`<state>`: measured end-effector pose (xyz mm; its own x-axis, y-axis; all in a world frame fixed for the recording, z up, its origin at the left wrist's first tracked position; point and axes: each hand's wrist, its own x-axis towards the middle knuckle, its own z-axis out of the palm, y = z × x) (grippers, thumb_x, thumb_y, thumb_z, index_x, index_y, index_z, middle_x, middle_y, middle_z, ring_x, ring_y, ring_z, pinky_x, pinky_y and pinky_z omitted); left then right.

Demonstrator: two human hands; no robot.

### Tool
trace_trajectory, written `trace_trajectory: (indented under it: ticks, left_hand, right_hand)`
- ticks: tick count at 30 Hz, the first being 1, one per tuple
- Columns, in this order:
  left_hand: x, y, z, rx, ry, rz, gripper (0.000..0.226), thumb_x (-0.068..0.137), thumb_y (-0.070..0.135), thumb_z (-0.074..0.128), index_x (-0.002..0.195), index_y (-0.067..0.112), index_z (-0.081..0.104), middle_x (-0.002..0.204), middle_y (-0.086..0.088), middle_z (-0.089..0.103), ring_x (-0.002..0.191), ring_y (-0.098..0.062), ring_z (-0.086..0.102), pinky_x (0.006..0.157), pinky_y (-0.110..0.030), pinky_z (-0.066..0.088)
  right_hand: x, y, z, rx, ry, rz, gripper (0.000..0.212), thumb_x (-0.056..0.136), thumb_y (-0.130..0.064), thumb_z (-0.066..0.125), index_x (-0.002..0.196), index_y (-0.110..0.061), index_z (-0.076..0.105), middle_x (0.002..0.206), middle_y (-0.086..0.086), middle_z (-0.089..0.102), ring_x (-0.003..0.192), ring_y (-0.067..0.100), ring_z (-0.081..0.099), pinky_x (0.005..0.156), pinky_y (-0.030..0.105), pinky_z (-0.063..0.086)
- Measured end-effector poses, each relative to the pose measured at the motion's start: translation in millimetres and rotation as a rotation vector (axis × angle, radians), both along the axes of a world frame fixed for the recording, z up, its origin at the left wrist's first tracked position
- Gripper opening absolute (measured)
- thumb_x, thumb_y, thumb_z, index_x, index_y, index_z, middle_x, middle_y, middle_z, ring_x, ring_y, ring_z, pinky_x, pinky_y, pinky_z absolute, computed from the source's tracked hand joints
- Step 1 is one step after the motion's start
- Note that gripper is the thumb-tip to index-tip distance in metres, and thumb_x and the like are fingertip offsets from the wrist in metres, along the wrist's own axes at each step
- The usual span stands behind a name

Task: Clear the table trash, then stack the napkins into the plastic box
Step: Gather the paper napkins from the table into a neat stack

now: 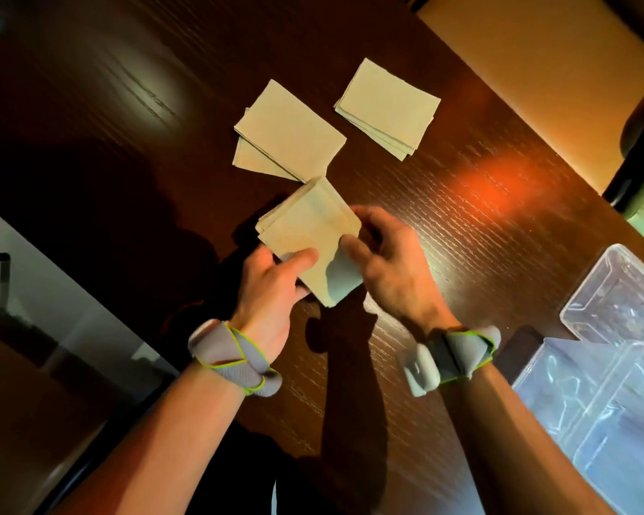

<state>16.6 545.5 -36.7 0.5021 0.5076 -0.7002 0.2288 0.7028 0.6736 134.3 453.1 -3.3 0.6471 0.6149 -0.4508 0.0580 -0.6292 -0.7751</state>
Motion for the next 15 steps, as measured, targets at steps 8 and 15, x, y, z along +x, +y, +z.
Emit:
trace_trajectory:
  ticks: [8, 15]
  left_hand:
    - [36, 56, 8, -0.220, -0.102, 0.032, 0.017, 0.102, 0.008, 0.046, 0.099, 0.010, 0.063, 0.094, -0.006, 0.071, 0.097, -0.021, 0.070, 0.095, -0.037, 0.055]
    - [65, 91, 13, -0.214, -0.044, 0.101, 0.020, 0.099, 0.008, 0.050, 0.082, 0.014, 0.056, 0.098, -0.010, 0.060, 0.095, -0.022, 0.063, 0.093, -0.035, 0.055]
  right_hand:
    - [69, 87, 10, -0.039, -0.098, 0.033, 0.029, 0.096, -0.010, 0.059, 0.124, -0.011, 0.066, 0.107, 0.006, 0.070, 0.099, 0.020, 0.064, 0.089, 0.036, 0.052]
    - [96, 148, -3, -0.179, -0.229, 0.131, 0.031, 0.093, -0.011, 0.054, 0.121, -0.011, 0.068, 0.115, 0.007, 0.070, 0.108, 0.021, 0.064, 0.095, 0.034, 0.051]
